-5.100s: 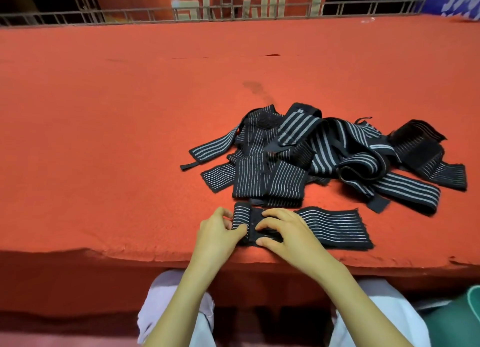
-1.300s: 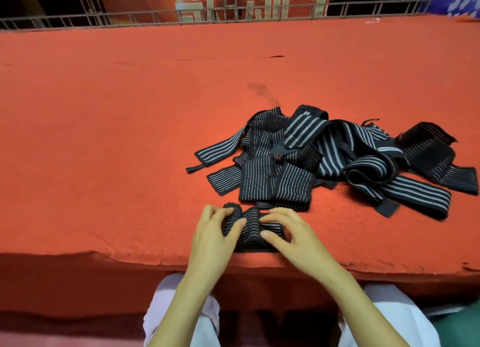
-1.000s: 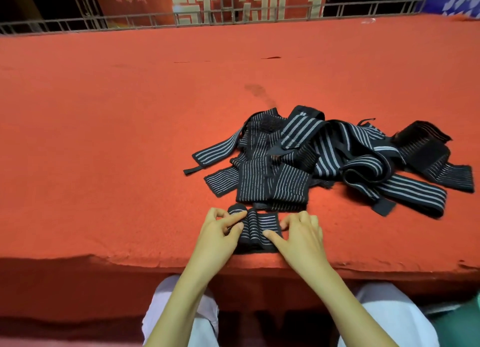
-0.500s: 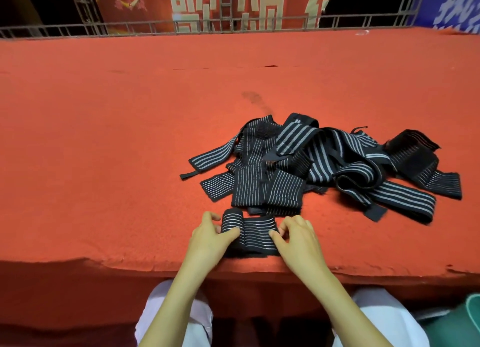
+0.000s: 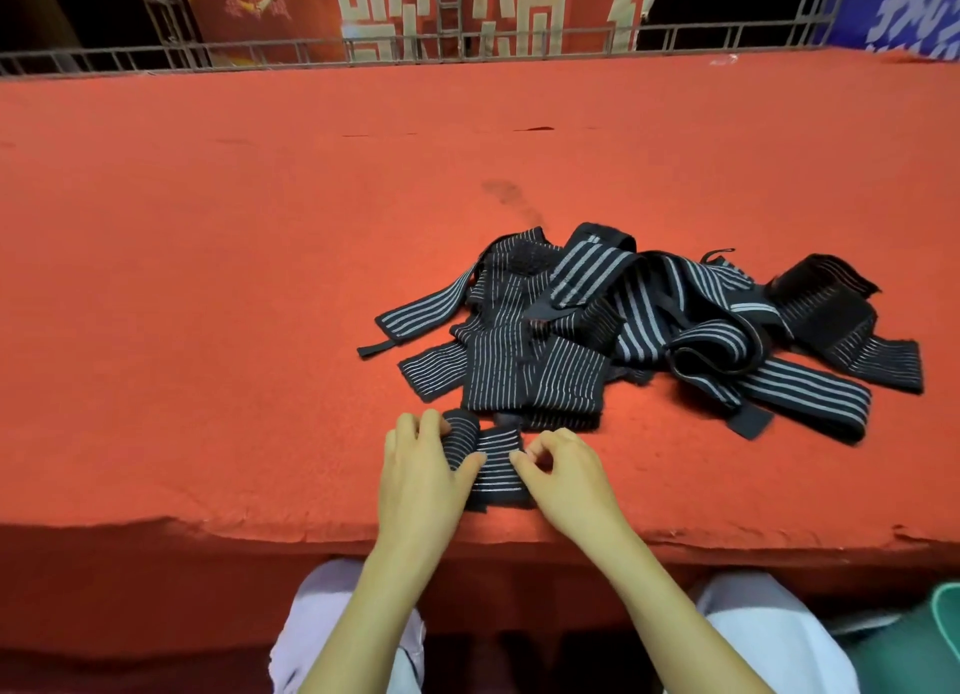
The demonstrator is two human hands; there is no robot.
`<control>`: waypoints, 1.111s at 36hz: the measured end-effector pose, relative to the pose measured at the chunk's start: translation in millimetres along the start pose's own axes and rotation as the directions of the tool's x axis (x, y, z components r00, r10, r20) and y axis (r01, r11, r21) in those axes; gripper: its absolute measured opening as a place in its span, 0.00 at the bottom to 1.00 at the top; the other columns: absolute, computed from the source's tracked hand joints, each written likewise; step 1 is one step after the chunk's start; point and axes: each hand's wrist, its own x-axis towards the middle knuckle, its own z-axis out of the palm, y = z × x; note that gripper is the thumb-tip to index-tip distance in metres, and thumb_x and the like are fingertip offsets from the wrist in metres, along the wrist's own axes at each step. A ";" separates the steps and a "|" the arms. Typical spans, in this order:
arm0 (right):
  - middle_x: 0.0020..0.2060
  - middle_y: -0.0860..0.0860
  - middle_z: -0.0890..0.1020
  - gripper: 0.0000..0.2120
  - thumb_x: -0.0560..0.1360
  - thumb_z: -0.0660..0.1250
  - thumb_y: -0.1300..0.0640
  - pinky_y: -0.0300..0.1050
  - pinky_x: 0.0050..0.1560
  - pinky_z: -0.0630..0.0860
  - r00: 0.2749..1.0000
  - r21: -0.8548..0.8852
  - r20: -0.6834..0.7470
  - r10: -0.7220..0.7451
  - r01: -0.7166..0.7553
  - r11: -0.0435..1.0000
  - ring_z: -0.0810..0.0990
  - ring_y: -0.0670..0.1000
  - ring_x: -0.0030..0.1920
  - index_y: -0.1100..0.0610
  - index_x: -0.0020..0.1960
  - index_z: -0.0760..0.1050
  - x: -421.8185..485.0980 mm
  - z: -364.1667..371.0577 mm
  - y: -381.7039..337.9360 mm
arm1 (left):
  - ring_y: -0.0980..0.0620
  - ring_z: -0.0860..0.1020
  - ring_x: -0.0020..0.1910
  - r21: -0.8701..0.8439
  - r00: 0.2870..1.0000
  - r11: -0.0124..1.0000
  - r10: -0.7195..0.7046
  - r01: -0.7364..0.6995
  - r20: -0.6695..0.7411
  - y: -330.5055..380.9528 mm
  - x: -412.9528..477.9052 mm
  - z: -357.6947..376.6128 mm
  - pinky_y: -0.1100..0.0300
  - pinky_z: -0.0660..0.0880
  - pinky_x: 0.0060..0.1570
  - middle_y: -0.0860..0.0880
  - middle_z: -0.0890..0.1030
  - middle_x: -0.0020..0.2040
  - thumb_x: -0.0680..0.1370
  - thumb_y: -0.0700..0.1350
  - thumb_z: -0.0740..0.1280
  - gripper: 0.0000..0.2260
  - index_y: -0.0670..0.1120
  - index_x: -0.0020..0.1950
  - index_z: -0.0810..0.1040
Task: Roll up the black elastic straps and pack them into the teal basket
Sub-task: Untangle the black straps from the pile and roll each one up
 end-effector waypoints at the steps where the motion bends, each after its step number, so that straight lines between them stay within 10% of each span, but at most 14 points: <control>1: 0.37 0.44 0.70 0.11 0.76 0.66 0.52 0.41 0.43 0.60 1.000 0.010 0.004 0.000 0.000 1.000 0.71 0.48 0.46 0.53 0.36 0.72 -0.1 -1.4 0.3 | 0.46 0.70 0.52 -0.039 1.000 0.999 -0.006 0.006 0.007 -0.3 1.2 0.2 0.55 0.65 0.52 0.47 0.72 0.49 0.72 0.49 0.72 0.14 0.44 0.50 0.74; 11: 0.37 0.45 0.72 0.14 0.75 0.68 0.54 0.40 0.42 0.60 1.000 0.062 0.030 -0.008 0.006 0.998 0.73 0.48 0.44 0.49 0.33 0.70 0.6 -5.2 0.4 | 0.58 0.73 0.42 -0.343 0.977 0.935 -0.011 0.085 0.213 -7.8 5.4 -6.1 0.76 0.65 0.43 0.51 0.72 0.46 0.77 0.44 0.67 0.10 0.56 0.56 0.80; 25: 0.43 0.47 0.82 0.10 0.78 0.64 0.57 0.39 0.45 0.67 0.988 0.151 0.154 -0.005 -0.018 0.988 0.77 0.44 0.45 0.51 0.41 0.81 8.4 -15.2 6.5 | 0.58 0.72 0.41 -0.340 0.989 0.936 -0.051 0.095 0.138 12.1 -1.5 11.0 0.60 0.69 0.46 0.55 0.72 0.45 0.66 0.55 0.76 0.18 0.53 0.51 0.76; 34: 0.41 0.49 0.83 0.04 0.77 0.66 0.52 0.41 0.45 0.76 0.962 0.409 0.257 0.095 -0.198 0.891 0.80 0.45 0.38 0.52 0.49 0.76 12.9 -31.9 11.9 | 0.59 0.72 0.47 -0.388 0.967 0.920 0.051 0.052 0.249 17.0 3.9 13.6 0.78 0.62 0.47 0.49 0.74 0.51 0.79 0.43 0.65 0.12 0.52 0.60 0.80; 40: 0.38 0.52 0.80 0.16 0.74 0.70 0.59 0.36 0.35 0.74 0.945 0.434 0.323 0.056 -0.200 0.878 0.77 0.47 0.34 0.56 0.61 0.72 10.4 -27.3 7.0 | 0.54 0.78 0.42 -0.634 0.894 0.681 -0.070 0.367 0.442 10.3 8.7 8.8 0.61 0.75 0.44 0.48 0.78 0.45 0.76 0.38 0.68 0.20 0.49 0.67 0.71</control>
